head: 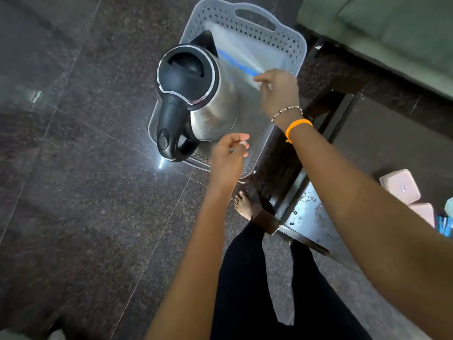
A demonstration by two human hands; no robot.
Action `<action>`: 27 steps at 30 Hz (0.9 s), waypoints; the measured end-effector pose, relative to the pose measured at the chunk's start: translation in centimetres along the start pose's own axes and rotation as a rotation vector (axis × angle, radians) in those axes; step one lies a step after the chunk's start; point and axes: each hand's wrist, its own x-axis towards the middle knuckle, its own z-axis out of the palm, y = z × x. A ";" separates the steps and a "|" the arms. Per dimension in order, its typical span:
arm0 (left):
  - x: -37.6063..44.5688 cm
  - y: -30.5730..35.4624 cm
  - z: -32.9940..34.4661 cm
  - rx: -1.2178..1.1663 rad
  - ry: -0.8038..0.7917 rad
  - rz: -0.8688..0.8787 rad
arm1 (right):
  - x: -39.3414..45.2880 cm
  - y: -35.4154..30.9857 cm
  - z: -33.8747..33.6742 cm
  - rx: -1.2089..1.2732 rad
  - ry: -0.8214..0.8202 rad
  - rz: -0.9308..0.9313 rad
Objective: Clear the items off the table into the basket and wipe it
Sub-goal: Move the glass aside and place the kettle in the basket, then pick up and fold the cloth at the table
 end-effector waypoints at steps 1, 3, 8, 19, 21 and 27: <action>-0.5 0.4 0.2 -0.010 0.001 0.018 | -1.2 -0.2 -1.0 0.155 0.069 0.045; -1.5 1.1 1.1 -0.034 0.015 0.060 | -4.1 -0.2 -2.9 0.363 0.150 0.103; -4.3 2.7 4.8 -0.109 0.089 0.098 | -12.7 2.0 -7.1 0.661 0.075 0.199; -13.1 -2.3 16.1 0.080 -0.063 -0.017 | -27.0 13.8 -13.9 0.681 -0.060 0.231; -14.8 -2.9 17.8 0.103 -0.111 0.018 | -28.3 15.8 -15.2 0.608 -0.050 0.251; -18.7 -3.6 21.7 0.128 -0.313 0.092 | -31.6 20.2 -18.2 0.214 0.046 0.390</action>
